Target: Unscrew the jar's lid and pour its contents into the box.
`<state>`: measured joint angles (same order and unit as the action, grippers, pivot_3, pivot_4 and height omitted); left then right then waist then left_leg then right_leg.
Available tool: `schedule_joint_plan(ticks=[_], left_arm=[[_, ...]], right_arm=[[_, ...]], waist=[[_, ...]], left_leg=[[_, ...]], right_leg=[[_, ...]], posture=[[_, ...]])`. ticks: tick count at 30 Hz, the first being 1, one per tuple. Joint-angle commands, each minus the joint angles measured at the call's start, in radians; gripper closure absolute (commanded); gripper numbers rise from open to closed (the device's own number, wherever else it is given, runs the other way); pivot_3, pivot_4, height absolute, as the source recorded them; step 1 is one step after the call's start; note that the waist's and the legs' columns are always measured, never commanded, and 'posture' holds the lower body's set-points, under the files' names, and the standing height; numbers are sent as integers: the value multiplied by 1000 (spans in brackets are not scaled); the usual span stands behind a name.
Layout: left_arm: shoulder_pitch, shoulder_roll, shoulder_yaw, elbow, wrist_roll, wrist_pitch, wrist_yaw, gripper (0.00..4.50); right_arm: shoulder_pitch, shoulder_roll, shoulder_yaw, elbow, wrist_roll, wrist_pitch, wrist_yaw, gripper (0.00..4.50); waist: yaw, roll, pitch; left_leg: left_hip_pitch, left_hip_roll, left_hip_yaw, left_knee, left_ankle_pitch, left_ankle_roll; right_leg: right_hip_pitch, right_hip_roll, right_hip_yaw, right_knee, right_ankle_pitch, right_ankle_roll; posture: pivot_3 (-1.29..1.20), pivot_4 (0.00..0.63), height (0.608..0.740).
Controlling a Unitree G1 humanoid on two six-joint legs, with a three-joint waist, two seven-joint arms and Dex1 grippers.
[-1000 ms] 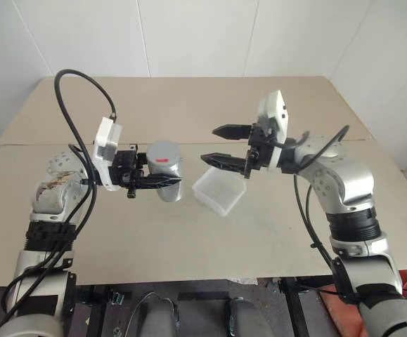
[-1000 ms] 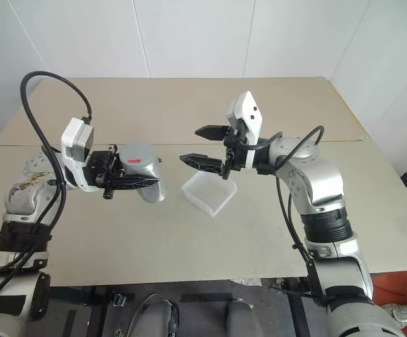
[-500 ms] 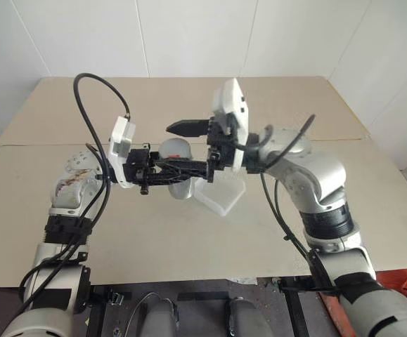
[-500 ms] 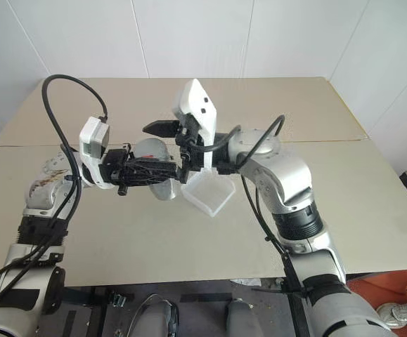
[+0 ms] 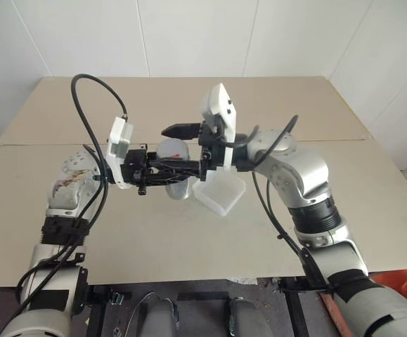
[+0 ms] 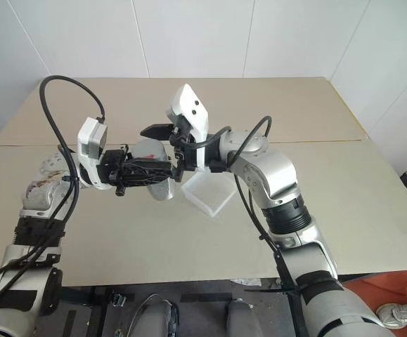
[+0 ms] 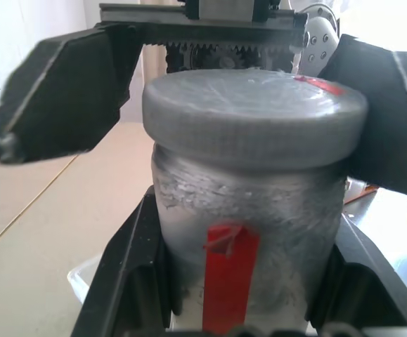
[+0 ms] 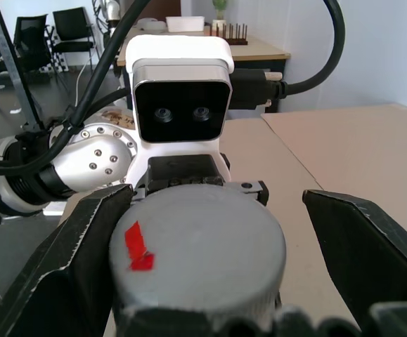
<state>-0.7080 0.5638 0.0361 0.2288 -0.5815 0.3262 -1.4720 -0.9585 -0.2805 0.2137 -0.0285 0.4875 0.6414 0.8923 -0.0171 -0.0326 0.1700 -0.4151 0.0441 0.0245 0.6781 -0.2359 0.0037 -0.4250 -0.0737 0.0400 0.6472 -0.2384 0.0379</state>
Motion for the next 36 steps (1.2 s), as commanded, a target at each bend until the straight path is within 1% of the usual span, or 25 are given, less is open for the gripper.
schedule_joint_plan(ticks=[1, 13, 17, 20, 24, 27, 31, 36], left_arm=[[5, 21, 19, -52, -19, -10, -26, 2570], [68, 99, 55, -121, -50, 25, -53, 2570], [71, 104, 58, -125, -54, 27, -38, 2570], [64, 91, 55, -116, -50, 17, -18, 2570], [42, 43, 33, -86, -30, -8, 18, 2570], [31, 21, 24, -69, -18, -19, 24, 2570], [8, -9, 15, -45, -6, -31, 21, 2570], [-7, -21, 11, -27, 1, -43, 15, 2570]], right_arm=[[8, -50, -103, -10, 15, -37, 5, 76], [85, -156, -170, -15, 43, -63, 54, 76], [98, -167, -175, -29, 44, -61, 63, 76], [107, -173, -172, -73, 55, -52, 66, 76], [103, -152, -167, -175, 101, -6, 42, 76], [93, -137, -148, -211, 105, 11, 18, 76], [56, -82, -92, -211, 73, 30, -35, 76], [24, -28, -37, -170, 33, 26, -71, 76]], waist=[[0, 0, 0], [1, 0, 0], [0, 0, 0], [1, 0, 0], [2, 0, 0], [2, 0, 0], [-1, 0, 0], [0, 0, 0]], left_leg=[[0, 0, 0, 0, 0, 0], [0, 0, 0, 0, 0, 0], [0, 0, 0, 0, 0, 0], [0, 0, 0, 0, 0, 0], [0, 0, 0, 0, 0, 0], [0, 0, 0, 0, 0, 0], [0, 0, 0, 0, 0, 0], [0, 0, 0, 0, 0, 0]], right_leg=[[0, 0, 0, 0, 0, 0], [0, 0, 0, -2, 0, 0], [0, 0, 0, -2, 0, 0], [0, 0, 0, -2, 0, 0], [0, 0, 0, -2, 0, 0], [0, 0, 0, -2, 0, 0], [0, 0, 0, -2, 0, 0], [0, 0, 0, 0, 0, 0]], posture=[[0, 150, 740], [0, 150, 740], [0, 150, 740], [0, 150, 740], [0, 150, 740], [0, 150, 740], [0, 150, 740], [0, 150, 740]])
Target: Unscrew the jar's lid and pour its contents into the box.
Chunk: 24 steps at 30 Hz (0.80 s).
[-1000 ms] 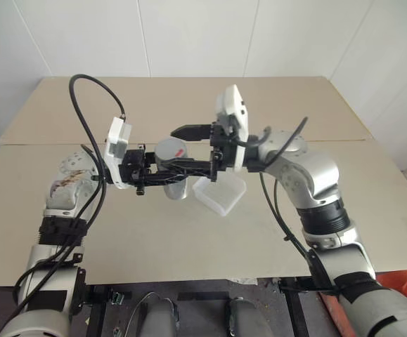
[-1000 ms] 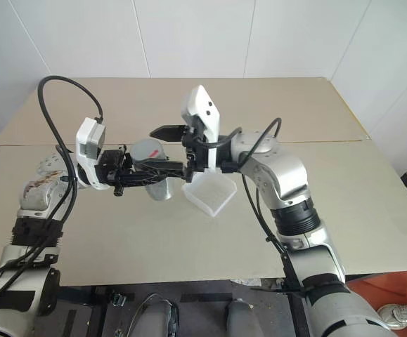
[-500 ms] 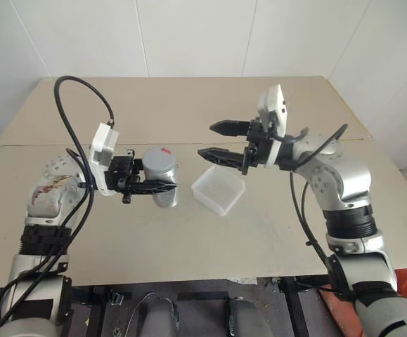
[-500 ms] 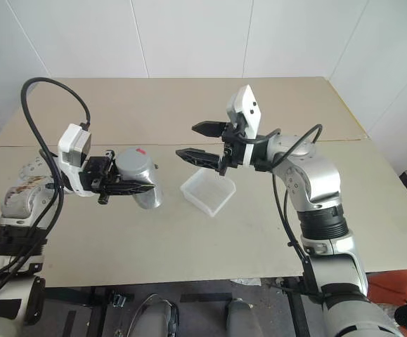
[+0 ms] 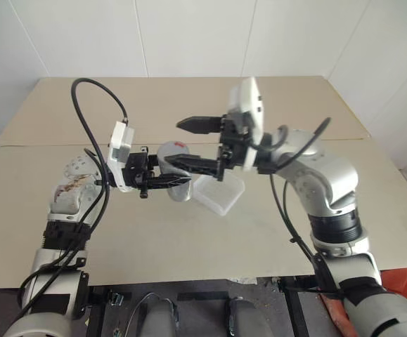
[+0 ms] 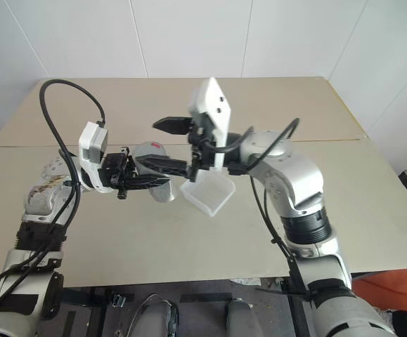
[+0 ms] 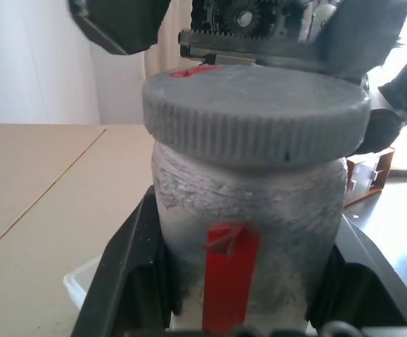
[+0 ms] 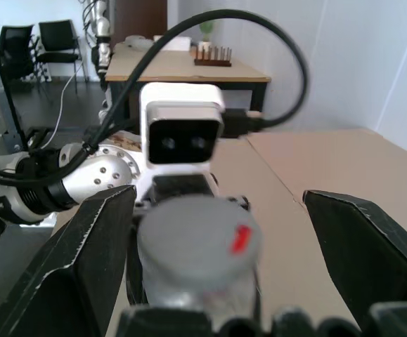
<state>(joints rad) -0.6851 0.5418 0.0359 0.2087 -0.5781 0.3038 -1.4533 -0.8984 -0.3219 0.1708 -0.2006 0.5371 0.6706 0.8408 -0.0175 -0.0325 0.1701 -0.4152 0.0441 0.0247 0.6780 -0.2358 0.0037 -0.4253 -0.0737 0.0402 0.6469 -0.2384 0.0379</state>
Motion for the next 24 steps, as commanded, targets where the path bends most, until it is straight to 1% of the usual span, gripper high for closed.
schedule_joint_plan(ticks=[1, 6, 11, 16, 24], left_arm=[[-30, 1, 11, -9, -2, -20, -4, 2570], [-15, 8, 16, -31, -8, -13, -4, 2570], [-7, 22, 21, -44, -11, -8, -4, 2570], [1, 36, 25, -53, -15, -4, -4, 2570], [5, 54, 29, -58, -20, -4, -4, 2570]], right_arm=[[-42, 22, 16, 13, -30, -8, -27, 76], [-64, 60, 39, 70, -70, -31, -33, 76], [-69, 71, 34, 99, -90, -46, -23, 76], [-59, 49, 9, 103, -89, -52, -7, 76], [-20, -19, -31, 89, -71, -63, 34, 76]], waist=[[0, 0, 0], [1, 0, 0], [0, 0, 0], [0, 0, 0], [1, 0, 0]], left_leg=[[0, 0, 0, 0, 0, 0], [0, 0, 0, 0, 0, 0], [0, 0, 0, 0, 0, 0], [0, 0, 0, 0, 0, 0], [0, 0, 0, 0, 0, 0]], right_leg=[[0, 0, 0, 0, 0, 0], [0, 0, 0, 0, 0, 0], [0, 0, 0, 0, 0, 0], [0, 0, 0, 0, 0, 0], [0, 0, 0, 0, 0, 0]], posture=[[0, 150, 740], [0, 150, 740], [0, 150, 740], [0, 150, 740], [0, 150, 740]])
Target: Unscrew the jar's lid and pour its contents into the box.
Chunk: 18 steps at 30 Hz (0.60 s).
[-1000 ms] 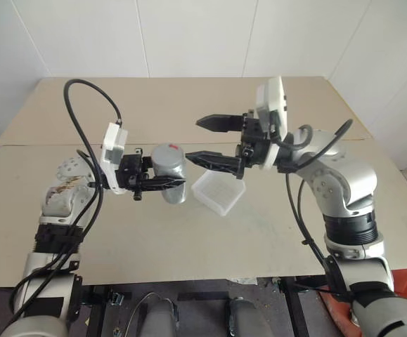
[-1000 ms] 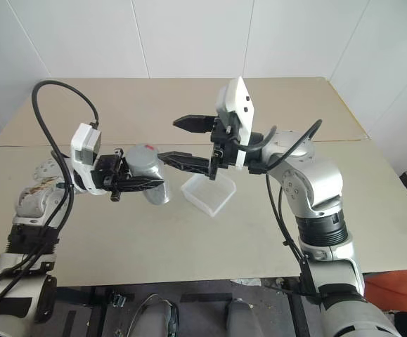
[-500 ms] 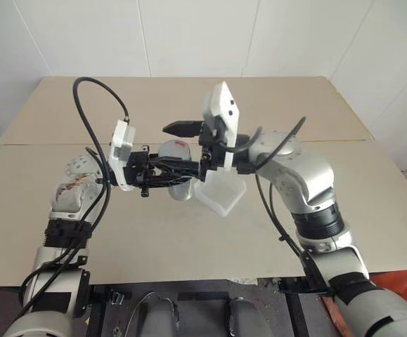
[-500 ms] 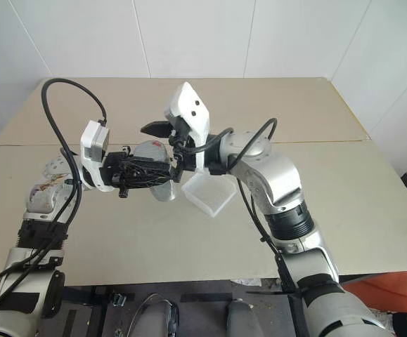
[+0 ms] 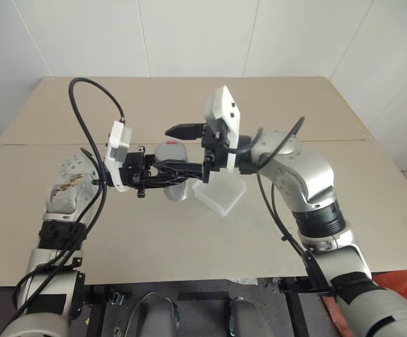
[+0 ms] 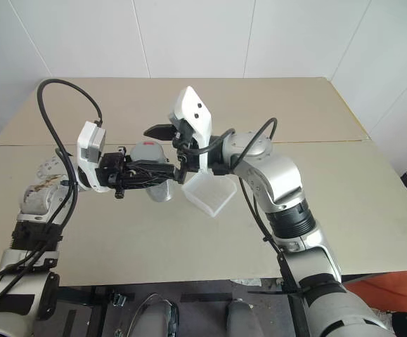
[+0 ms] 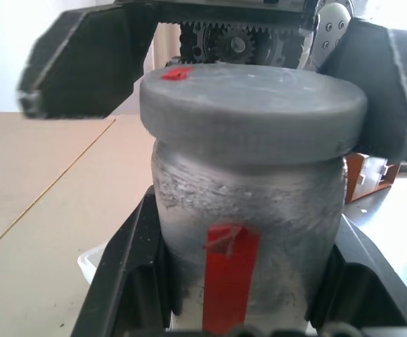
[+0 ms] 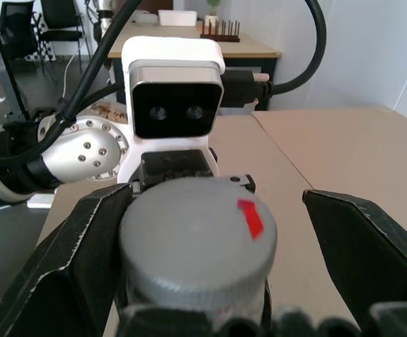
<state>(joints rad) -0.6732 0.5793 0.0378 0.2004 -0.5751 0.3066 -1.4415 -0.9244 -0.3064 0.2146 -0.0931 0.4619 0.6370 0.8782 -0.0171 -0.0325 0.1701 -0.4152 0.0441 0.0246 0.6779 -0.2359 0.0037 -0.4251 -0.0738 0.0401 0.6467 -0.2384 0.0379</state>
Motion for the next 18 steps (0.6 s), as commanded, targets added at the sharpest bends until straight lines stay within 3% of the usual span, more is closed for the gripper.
schedule_joint_plan(ticks=[1, 18], left_arm=[[-8, 18, 28, -50, -25, -6, -16, 2570], [5, 26, 30, -71, -30, 4, -19, 2570]], right_arm=[[11, -42, -79, -22, 9, -29, 0, 76], [97, -112, -120, -123, 56, -2, 7, 76]], waist=[[0, 0, 0], [2, 0, 0]], left_leg=[[0, 0, 0, 0, 0, 0], [0, 0, 0, 0, 0, 0]], right_leg=[[0, 0, 0, 0, 0, 0], [0, 0, 0, -1, 0, 0]], posture=[[0, 150, 740], [0, 150, 740]])
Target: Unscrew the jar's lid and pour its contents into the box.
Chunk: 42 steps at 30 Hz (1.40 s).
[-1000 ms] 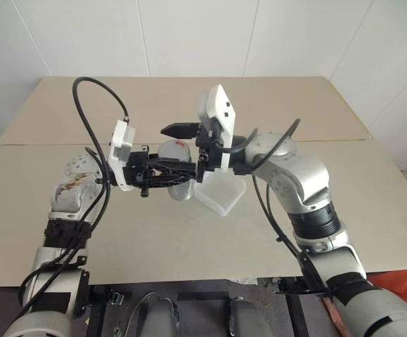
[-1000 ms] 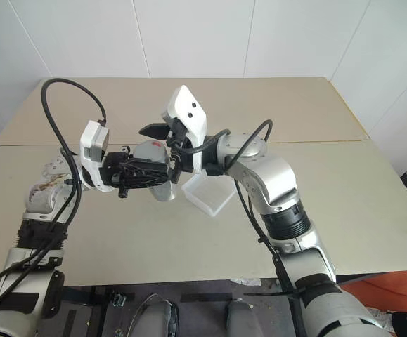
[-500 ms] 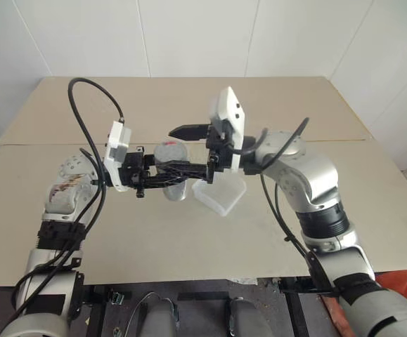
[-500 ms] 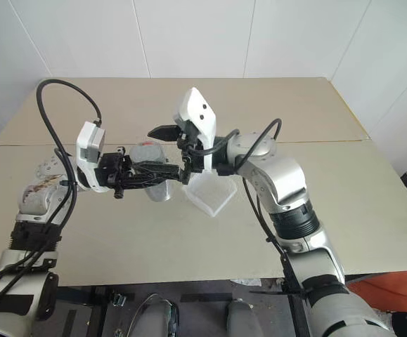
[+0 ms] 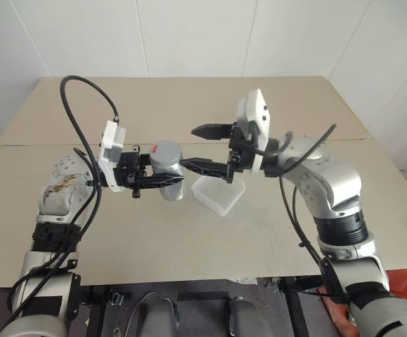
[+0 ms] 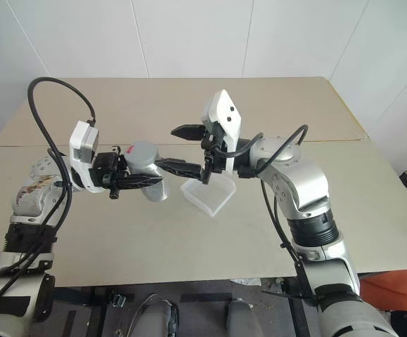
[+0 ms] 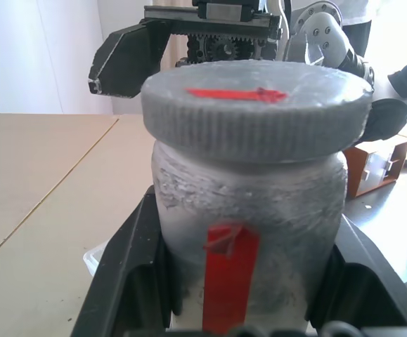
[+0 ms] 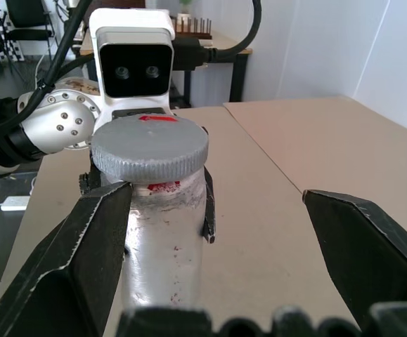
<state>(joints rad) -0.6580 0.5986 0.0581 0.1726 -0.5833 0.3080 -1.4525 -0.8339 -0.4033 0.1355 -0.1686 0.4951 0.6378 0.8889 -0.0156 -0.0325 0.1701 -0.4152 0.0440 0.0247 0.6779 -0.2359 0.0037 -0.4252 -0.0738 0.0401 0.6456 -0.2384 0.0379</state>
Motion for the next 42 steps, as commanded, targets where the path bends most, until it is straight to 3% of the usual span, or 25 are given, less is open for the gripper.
schedule_joint_plan(ticks=[1, 17, 42], left_arm=[[-10, 6, 10, -44, -22, 4, -9, 2570], [10, -4, 6, -46, -13, -4, 5, 2570], [3, -13, -8, -41, -6, -11, -2, 2570]], right_arm=[[9, -19, -43, -52, 25, -1, -3, 76], [40, -72, -53, -182, 117, 71, 13, 76], [-81, 82, 61, -84, 47, 85, -75, 76]], waist=[[1, 0, 0], [0, 0, 0], [0, 0, 0]], left_leg=[[0, 0, 0, 0, 0, 0], [0, 0, 0, 0, 0, 0], [0, 0, 0, 0, 0, 0]], right_leg=[[0, 0, 0, 0, 0, 0], [0, 0, 0, -1, 0, 0], [0, 0, 0, 0, 0, 0]], posture=[[0, 150, 740], [0, 150, 740], [0, 150, 740]])
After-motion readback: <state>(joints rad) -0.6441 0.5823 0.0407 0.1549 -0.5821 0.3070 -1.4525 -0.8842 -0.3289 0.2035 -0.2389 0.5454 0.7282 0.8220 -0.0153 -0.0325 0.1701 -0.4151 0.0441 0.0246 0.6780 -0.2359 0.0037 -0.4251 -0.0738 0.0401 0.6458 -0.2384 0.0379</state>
